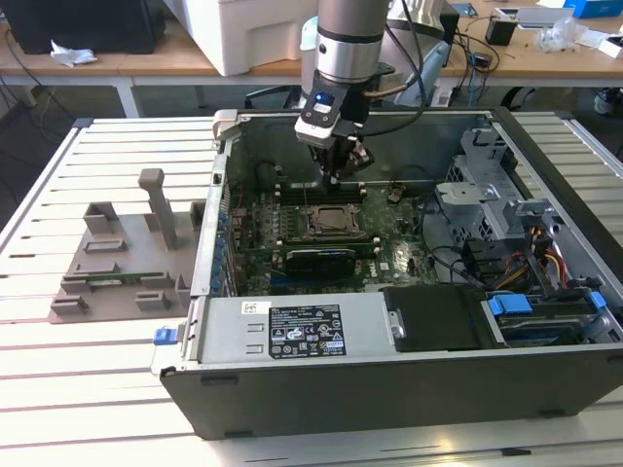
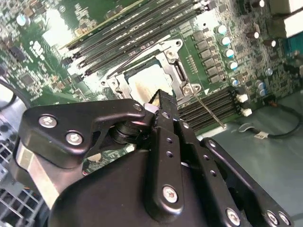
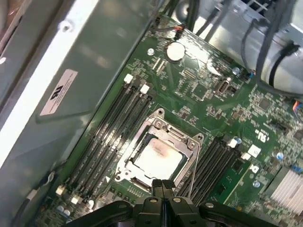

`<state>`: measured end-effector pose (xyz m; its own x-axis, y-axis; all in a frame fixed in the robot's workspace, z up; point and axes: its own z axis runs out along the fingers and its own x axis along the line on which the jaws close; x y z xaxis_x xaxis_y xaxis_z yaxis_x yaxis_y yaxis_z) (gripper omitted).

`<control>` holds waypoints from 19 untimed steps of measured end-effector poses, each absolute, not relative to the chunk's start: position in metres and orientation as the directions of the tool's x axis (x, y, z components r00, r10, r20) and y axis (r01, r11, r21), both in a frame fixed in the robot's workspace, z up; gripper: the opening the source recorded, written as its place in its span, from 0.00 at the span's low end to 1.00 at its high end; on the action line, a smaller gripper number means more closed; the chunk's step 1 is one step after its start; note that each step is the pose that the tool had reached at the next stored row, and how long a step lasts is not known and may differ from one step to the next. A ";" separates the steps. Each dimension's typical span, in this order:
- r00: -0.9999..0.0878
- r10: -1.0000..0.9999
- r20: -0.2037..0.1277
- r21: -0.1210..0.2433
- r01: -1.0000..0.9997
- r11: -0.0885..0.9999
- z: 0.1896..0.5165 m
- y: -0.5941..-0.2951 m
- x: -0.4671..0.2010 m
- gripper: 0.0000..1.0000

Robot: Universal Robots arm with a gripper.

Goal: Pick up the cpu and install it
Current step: 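Install the first cpu locking lever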

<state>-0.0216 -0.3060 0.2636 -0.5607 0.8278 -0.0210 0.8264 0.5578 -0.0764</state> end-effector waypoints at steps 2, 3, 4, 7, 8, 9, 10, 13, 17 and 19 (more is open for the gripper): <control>-0.603 0.797 -0.021 -0.076 0.796 0.600 0.264 -0.306 -0.022 0.11; -0.622 0.783 -0.021 -0.076 0.782 0.619 0.264 -0.306 -0.022 0.11; -0.644 0.765 -0.021 -0.076 0.764 0.641 0.264 -0.306 -0.022 0.11; -0.693 0.721 -0.020 -0.076 0.720 0.690 0.264 -0.306 -0.022 0.11; -0.713 0.701 -0.020 -0.075 0.700 0.710 0.264 -0.306 -0.022 0.11; -0.725 0.688 -0.018 -0.074 0.688 0.722 0.264 -0.306 -0.022 0.11; -0.735 0.678 -0.016 -0.072 0.677 0.732 0.264 -0.306 -0.022 0.11; -0.797 0.604 -0.008 -0.062 0.603 0.795 0.263 -0.306 -0.022 0.11; -0.859 0.513 -0.008 -0.062 0.512 0.857 0.264 -0.306 -0.022 0.11; -0.889 0.458 -0.008 -0.062 0.458 0.887 0.263 -0.306 -0.022 0.11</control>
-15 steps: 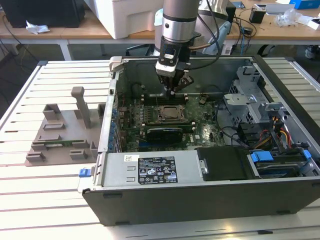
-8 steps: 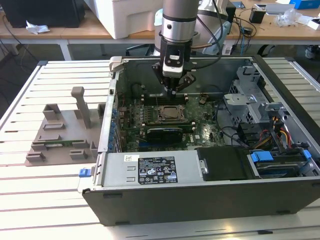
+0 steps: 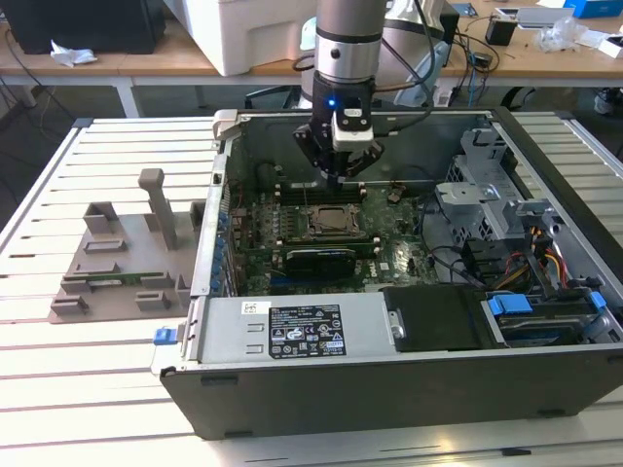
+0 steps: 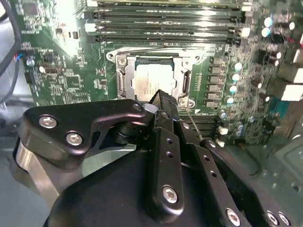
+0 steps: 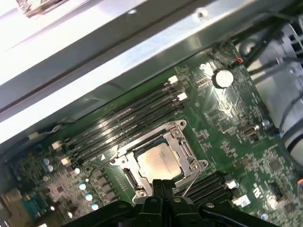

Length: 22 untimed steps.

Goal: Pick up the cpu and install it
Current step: 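Install the first cpu locking lever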

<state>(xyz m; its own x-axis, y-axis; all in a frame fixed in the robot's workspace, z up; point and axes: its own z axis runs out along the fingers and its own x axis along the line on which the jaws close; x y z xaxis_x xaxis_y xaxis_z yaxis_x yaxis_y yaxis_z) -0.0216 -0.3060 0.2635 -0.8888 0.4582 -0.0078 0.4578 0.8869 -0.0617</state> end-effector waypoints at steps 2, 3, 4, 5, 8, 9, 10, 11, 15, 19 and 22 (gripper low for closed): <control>-0.908 0.418 -0.008 -0.062 0.418 0.906 0.263 -0.306 -0.022 0.11; -0.916 0.402 -0.008 -0.062 0.401 0.914 0.263 -0.306 -0.022 0.11; -0.931 0.366 -0.008 -0.062 0.366 0.929 0.263 -0.306 -0.022 0.11; -0.940 0.340 -0.008 -0.062 0.340 0.939 0.263 -0.306 -0.022 0.11; -0.968 0.253 -0.005 -0.051 0.253 0.966 0.263 -0.306 -0.022 0.11; -0.970 0.241 -0.003 -0.045 0.241 0.969 0.263 -0.306 -0.022 0.11; -0.974 0.227 -0.001 -0.034 0.227 0.973 0.263 -0.306 -0.022 0.11; -0.976 0.216 0.001 -0.027 0.216 0.976 0.263 -0.306 -0.022 0.11; -0.991 0.137 0.007 0.003 0.137 0.991 0.263 -0.306 -0.022 0.11; -1.000 0.028 0.007 0.003 0.028 1.000 0.263 -0.306 -0.022 0.11; -0.999 -0.031 0.007 0.003 -0.031 1.000 0.263 -0.306 -0.021 0.11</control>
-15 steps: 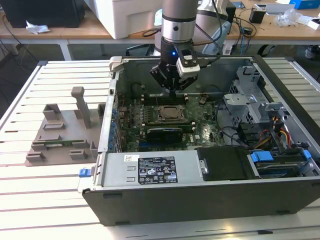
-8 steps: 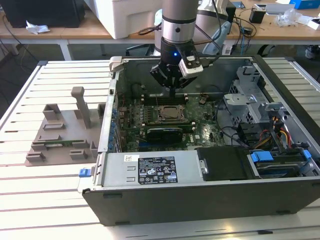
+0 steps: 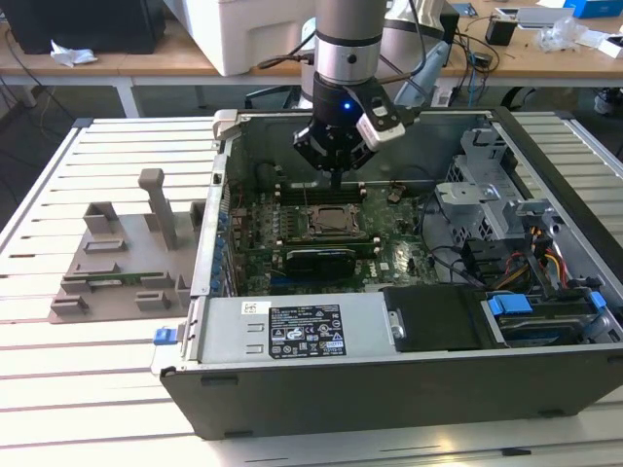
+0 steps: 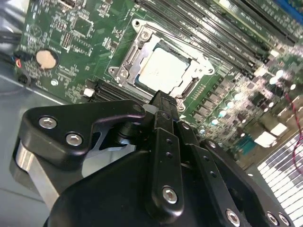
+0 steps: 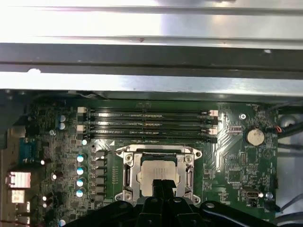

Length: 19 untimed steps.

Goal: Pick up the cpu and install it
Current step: 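Install the first cpu locking lever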

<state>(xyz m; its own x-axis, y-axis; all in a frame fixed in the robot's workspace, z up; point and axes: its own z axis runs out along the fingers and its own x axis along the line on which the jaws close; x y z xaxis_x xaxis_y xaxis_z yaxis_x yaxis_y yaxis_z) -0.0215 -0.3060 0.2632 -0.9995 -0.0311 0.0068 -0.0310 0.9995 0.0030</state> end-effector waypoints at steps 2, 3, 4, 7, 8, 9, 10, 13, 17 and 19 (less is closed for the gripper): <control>-0.998 -0.064 0.007 0.003 -0.064 0.998 0.263 -0.306 -0.021 0.11; -0.997 -0.071 0.007 0.003 -0.071 0.997 0.263 -0.306 -0.021 0.11; -0.997 -0.074 0.007 0.003 -0.074 0.997 0.263 -0.306 -0.021 0.11; -0.997 -0.076 0.007 0.003 -0.075 0.997 0.263 -0.306 -0.021 0.11; -0.997 -0.076 0.007 0.003 -0.076 0.997 0.263 -0.306 -0.021 0.11; -0.997 -0.076 0.007 0.003 -0.076 0.997 0.263 -0.306 -0.021 0.11; -0.997 -0.076 0.007 0.003 -0.076 0.997 0.263 -0.306 -0.021 0.11; -0.997 -0.076 0.007 0.003 -0.076 0.997 0.263 -0.306 -0.022 0.11; -0.997 -0.076 0.007 0.003 -0.076 0.997 0.267 -0.306 -0.022 0.11; -0.997 -0.076 0.007 0.003 -0.076 0.997 0.268 -0.306 -0.022 0.11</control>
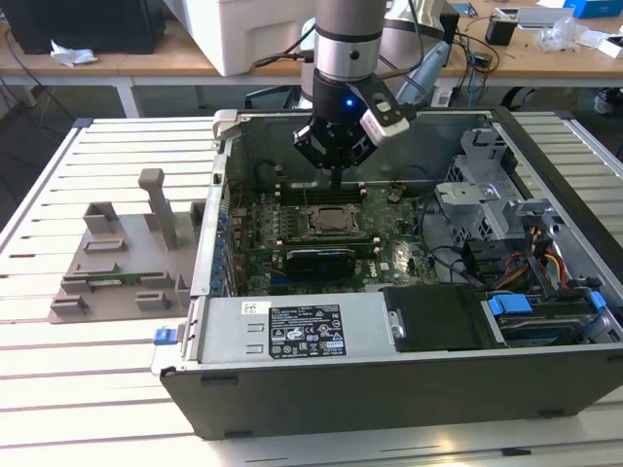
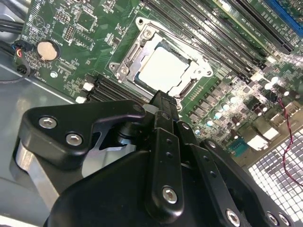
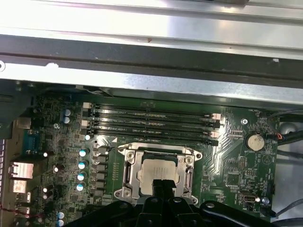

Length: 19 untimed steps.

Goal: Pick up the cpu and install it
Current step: 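Install the first cpu locking lever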

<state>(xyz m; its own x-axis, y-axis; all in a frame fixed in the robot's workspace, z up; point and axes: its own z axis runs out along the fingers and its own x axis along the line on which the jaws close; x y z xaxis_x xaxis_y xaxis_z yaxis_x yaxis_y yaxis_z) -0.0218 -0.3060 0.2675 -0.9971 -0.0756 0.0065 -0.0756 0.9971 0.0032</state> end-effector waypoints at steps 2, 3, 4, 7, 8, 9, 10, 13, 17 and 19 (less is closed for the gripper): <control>-0.997 -0.076 0.007 0.003 -0.076 0.997 0.268 -0.306 -0.022 0.11; -0.997 -0.076 0.007 0.003 -0.076 0.997 0.268 -0.306 -0.022 0.11; -0.997 -0.076 0.007 0.003 -0.076 0.997 0.270 -0.306 -0.022 0.11; -0.997 -0.076 0.007 0.003 -0.076 0.997 0.274 -0.306 -0.022 0.11; -0.997 -0.076 0.007 0.003 -0.076 0.997 0.277 -0.306 -0.022 0.11; -0.997 -0.076 0.007 0.003 -0.076 0.997 0.278 -0.306 -0.022 0.11; -0.997 -0.076 0.007 0.003 -0.076 0.997 0.282 -0.306 -0.022 0.11; -0.997 -0.076 0.007 0.003 -0.076 0.997 0.287 -0.306 -0.022 0.11; -0.997 -0.076 0.007 0.003 -0.076 0.997 0.288 -0.306 -0.022 0.11; -0.997 -0.076 0.007 0.003 -0.076 0.997 0.288 -0.306 -0.022 0.11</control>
